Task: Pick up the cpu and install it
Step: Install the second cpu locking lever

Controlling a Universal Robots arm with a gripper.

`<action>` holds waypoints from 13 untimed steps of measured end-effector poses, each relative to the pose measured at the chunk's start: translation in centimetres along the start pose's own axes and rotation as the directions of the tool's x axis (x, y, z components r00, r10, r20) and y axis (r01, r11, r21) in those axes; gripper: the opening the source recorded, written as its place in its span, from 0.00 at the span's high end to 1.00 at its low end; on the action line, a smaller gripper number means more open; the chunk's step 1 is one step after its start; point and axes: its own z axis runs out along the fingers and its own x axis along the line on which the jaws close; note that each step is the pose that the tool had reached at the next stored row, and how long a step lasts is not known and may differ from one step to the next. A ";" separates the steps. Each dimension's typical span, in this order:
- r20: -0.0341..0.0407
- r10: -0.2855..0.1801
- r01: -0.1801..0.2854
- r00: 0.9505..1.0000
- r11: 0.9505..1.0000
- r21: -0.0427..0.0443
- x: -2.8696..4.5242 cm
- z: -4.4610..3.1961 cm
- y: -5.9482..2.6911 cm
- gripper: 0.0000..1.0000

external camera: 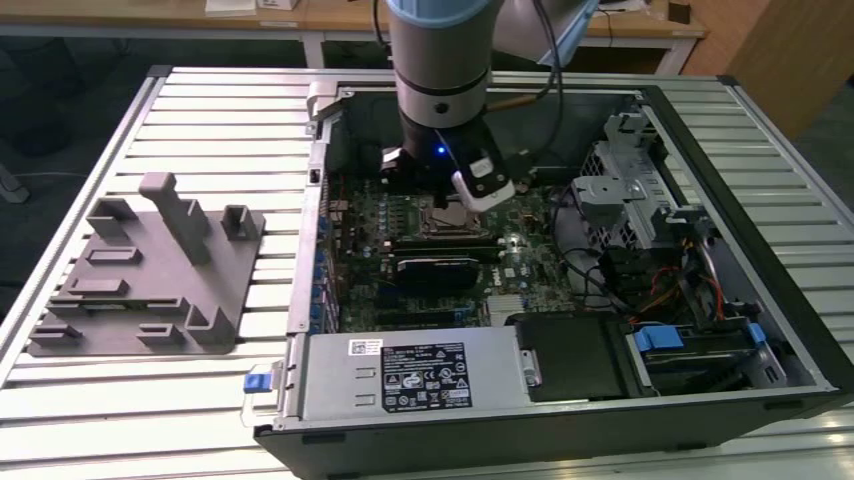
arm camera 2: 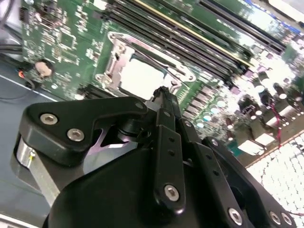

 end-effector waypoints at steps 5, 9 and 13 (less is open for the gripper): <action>0.000 0.000 0.000 1.000 1.000 0.000 -0.97 0.04 -0.22 0.89; 0.000 0.000 0.000 1.000 1.000 0.000 -1.05 -0.01 -0.63 0.89; 0.000 0.000 0.000 1.000 1.000 0.002 -1.05 0.17 -0.93 0.89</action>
